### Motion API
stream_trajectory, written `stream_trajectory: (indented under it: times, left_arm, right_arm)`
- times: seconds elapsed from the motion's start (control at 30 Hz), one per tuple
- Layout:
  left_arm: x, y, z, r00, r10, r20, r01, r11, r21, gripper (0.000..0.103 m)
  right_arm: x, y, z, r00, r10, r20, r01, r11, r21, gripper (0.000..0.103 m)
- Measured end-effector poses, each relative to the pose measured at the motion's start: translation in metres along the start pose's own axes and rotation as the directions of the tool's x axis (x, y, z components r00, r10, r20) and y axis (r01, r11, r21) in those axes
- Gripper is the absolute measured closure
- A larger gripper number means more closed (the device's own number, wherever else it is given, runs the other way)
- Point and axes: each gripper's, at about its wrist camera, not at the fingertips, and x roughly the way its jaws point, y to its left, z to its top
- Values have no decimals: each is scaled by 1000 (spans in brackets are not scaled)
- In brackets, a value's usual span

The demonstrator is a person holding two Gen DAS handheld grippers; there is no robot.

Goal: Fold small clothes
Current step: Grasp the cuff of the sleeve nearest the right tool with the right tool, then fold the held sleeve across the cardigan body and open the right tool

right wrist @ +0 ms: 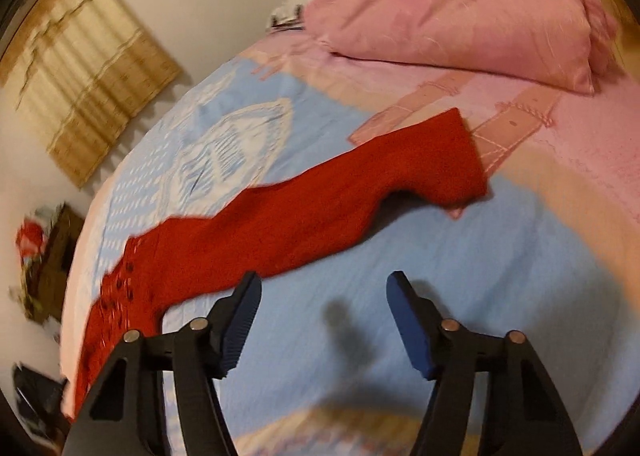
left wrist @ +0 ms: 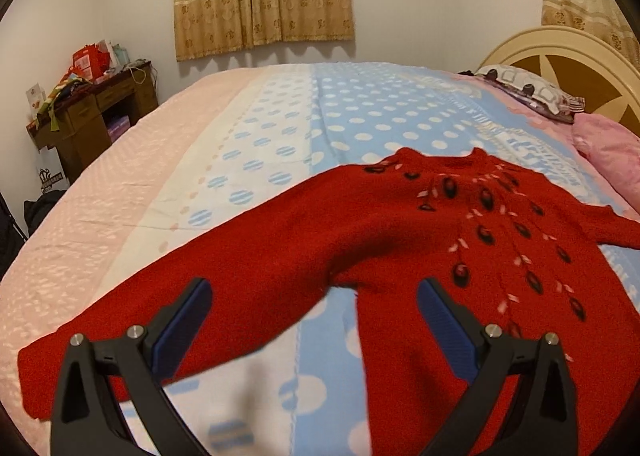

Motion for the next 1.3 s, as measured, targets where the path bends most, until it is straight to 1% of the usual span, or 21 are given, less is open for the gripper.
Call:
stream_trajectory:
  times: [0.1, 0.17, 0.23, 0.27, 0.3, 0.37, 0.43, 0.53, 0.6, 0.67, 0.8, 0.87, 1.03, 1.2, 1.3]
  left_arm:
    - [10, 10, -1, 1000, 3, -6, -4, 1000, -21, 0]
    - [14, 18, -4, 1000, 1, -16, -1, 999, -46, 0]
    - [19, 25, -7, 999, -5, -33, 3, 997, -76, 0]
    - [22, 28, -7, 999, -15, -42, 11, 996, -92, 0]
    - [26, 29, -6, 999, -21, -45, 17, 995, -100, 0]
    - [27, 30, -6, 998, -32, -48, 26, 993, -111, 0]
    - [27, 30, -6, 998, -35, -43, 30, 993, -116, 0]
    - [28, 34, -6, 998, -44, -39, 38, 990, -138, 0]
    - [32, 39, -7, 998, -52, -45, 44, 986, -163, 0]
    - [35, 44, -8, 997, -64, -53, 53, 981, -189, 0]
    - [39, 48, -10, 996, -62, -69, 46, 976, -211, 0]
    - [40, 51, -12, 995, -61, -73, 43, 973, -227, 0]
    - [43, 56, -15, 991, -102, -84, 78, 965, -249, 0]
    - [42, 54, -16, 992, -99, -79, 78, 969, -235, 0]
    - [42, 54, -16, 991, -105, -80, 84, 967, -239, 0]
  right_arm:
    - [12, -11, 14, 1000, -29, 6, 29, 998, 55, 40]
    - [20, -17, 23, 999, -45, 12, 44, 995, 93, 49]
    - [24, -22, 31, 999, -47, 26, 44, 992, 118, 54]
    - [26, -24, 35, 998, -49, 34, 44, 990, 133, 60]
    - [28, -28, 39, 998, -54, 40, 47, 988, 147, 64]
    - [36, -36, 47, 998, -48, 40, 39, 980, 197, 82]
    - [40, -40, 50, 998, -42, 40, 32, 975, 221, 93]
    - [37, -30, 57, 997, -43, 68, 29, 981, 193, 97]
    - [30, -12, 61, 996, -38, 87, 26, 991, 135, 97]
    - [22, 11, 65, 994, -20, 107, 13, 997, 70, 97]
    - [7, 63, 69, 991, 29, 132, -22, 998, -56, 97]
    - [5, 90, 68, 990, 57, 133, -42, 993, -112, 97]
    - [9, 155, 57, 986, 132, 102, -107, 970, -219, 97]
    - [21, 212, 38, 983, 172, 58, -146, 939, -313, 97]
    - [29, 238, 25, 981, 190, 36, -165, 921, -354, 97]
